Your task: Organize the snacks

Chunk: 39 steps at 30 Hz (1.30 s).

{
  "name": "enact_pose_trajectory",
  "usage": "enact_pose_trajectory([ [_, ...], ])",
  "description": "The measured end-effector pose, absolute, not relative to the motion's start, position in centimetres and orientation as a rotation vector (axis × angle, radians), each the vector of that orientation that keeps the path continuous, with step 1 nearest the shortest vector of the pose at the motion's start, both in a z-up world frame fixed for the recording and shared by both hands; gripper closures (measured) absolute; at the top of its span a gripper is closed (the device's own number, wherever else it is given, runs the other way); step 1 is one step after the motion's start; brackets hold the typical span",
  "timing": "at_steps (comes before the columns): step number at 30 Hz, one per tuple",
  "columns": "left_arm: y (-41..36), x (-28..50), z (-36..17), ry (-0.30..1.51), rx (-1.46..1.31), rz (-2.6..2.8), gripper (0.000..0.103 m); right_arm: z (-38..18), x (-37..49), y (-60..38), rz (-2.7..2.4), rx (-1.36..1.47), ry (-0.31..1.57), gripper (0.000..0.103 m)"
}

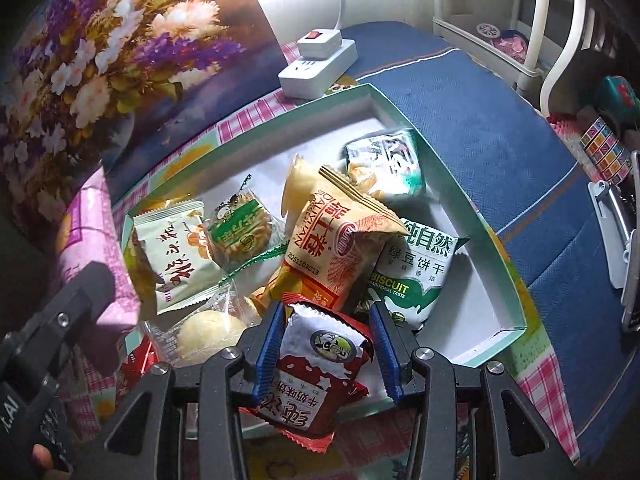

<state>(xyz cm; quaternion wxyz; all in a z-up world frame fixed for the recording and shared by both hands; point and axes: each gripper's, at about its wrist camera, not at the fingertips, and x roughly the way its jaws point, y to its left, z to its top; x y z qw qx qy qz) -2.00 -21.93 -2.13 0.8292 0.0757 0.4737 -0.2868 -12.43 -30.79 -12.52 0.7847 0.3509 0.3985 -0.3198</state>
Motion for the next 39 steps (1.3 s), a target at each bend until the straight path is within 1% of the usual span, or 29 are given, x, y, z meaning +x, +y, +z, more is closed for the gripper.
enact_pose_trajectory([
  [5, -22.4, -2.0, -2.6, 1.021, 0.162, -0.621, 0.061, -12.6, -12.3, -30.7, -0.693, 0.751, 0.864, 0.056],
  [7, -22.4, -2.0, -2.7, 1.027, 0.161, -0.619, 0.059, -12.6, -12.3, -30.8, -0.692, 0.754, 0.865, 0.056],
  [9, -22.3, -2.0, -2.6, 1.029, 0.156, -0.616, 0.05, -12.6, -12.3, -30.8, -0.693, 0.753, 0.866, 0.056],
  [10, -22.2, -2.0, -2.6, 1.029, 0.154, -0.616, 0.048, -12.6, -12.3, -30.8, -0.694, 0.753, 0.867, 0.056],
  [16, -21.3, -1.9, -1.8, 1.034, 0.141, -0.587, 0.048, -12.5, -12.1, -30.7, -0.699, 0.741, 0.875, 0.054],
  [19, -20.1, -1.7, -1.1, 1.019, 0.131, -0.559, 0.041, -12.4, -12.1, -30.6, -0.704, 0.732, 0.877, 0.053],
  [20, -19.7, -1.6, -0.8, 1.012, 0.13, -0.547, 0.029, -12.4, -12.1, -30.6, -0.704, 0.728, 0.879, 0.052],
  [21, -19.3, -1.6, -0.7, 1.007, 0.129, -0.538, 0.02, -12.3, -12.1, -30.5, -0.703, 0.726, 0.878, 0.045],
  [22, -18.5, -1.6, -0.5, 0.997, 0.126, -0.523, 0.019, -12.2, -12.2, -30.4, -0.704, 0.724, 0.877, 0.037],
  [25, -16.9, -1.3, -0.4, 0.989, 0.126, -0.473, 0.019, -11.8, -12.6, -30.0, -0.72, 0.706, 0.867, 0.033],
  [29, -14.4, -1.3, -0.2, 0.982, 0.113, -0.405, 0.019, -11.2, -13.1, -29.4, -0.717, 0.707, 0.85, 0.029],
  [30, -13.9, -1.3, -0.1, 0.98, 0.111, -0.392, 0.018, -11.1, -13.3, -29.1, -0.719, 0.702, 0.845, 0.025],
  [31, -13.4, -1.4, -0.1, 0.977, 0.112, -0.376, 0.017, -10.8, -13.4, -28.7, -0.72, 0.691, 0.839, 0.023],
  [33, -12.5, -1.4, -0.1, 0.972, 0.124, -0.341, 0.006, -10.4, -13.4, -28.0, -0.71, 0.666, 0.832, 0.02],
  [35, -11.6, -1.4, -0.3, 0.969, 0.14, -0.296, 0.006, -10.0, -13.5, -27.0, -0.703, 0.641, 0.825, 0.008],
  [36, -11.2, -1.4, -0.5, 0.97, 0.146, -0.282, 0.006, -9.9, -13.6, -26.7, -0.701, 0.63, 0.822, 0.0],
  [39, -10.0, -1.6, -1.2, 0.988, 0.17, -0.238, 0.006, -9.7, -13.7, -25.2, -0.687, 0.584, 0.815, 0.0],
])
